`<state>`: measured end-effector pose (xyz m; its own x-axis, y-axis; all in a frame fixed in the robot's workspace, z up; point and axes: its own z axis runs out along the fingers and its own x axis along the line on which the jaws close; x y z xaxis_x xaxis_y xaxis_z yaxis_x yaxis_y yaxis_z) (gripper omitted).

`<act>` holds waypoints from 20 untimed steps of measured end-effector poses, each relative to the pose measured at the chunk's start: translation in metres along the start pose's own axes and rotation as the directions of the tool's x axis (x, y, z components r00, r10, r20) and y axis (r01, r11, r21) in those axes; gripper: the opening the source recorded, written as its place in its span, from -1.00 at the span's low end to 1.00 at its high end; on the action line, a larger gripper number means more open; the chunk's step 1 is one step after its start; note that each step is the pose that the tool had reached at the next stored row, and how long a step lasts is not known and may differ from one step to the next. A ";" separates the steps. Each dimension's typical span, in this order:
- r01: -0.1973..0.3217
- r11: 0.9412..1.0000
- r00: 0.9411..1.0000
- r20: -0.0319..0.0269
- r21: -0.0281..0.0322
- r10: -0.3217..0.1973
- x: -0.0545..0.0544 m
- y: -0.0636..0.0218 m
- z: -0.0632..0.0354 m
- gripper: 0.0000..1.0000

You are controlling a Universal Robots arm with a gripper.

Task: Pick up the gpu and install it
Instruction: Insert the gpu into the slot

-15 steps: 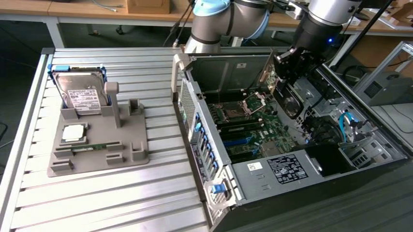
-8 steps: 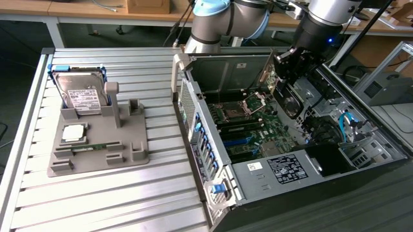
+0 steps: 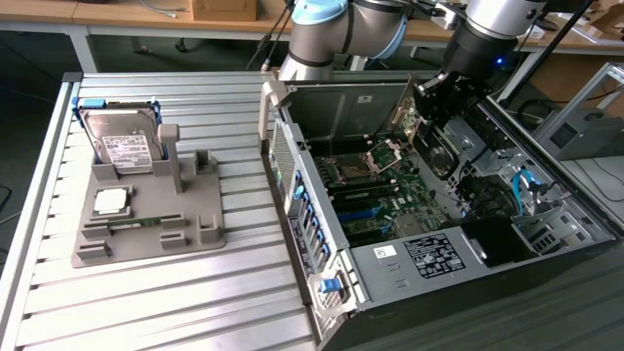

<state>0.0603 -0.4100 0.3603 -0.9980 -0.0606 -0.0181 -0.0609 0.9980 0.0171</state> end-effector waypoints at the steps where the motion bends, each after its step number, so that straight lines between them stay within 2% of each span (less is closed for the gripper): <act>1: 0.007 1.000 1.000 0.000 0.000 -0.007 0.000 0.0000 0.0000 -0.47; 5: 0.064 0.998 0.998 -0.001 -0.001 -0.064 0.000 0.0000 0.0000 -0.47; 13: 0.129 0.992 0.992 -0.002 -0.003 -0.129 0.000 0.0000 0.0000 -0.47; 20: 0.187 0.982 0.982 -0.003 -0.004 -0.187 0.000 0.0000 0.0000 -0.47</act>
<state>0.0603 -0.4100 0.3603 -0.9691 -0.2459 -0.0181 -0.2462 0.9691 0.0171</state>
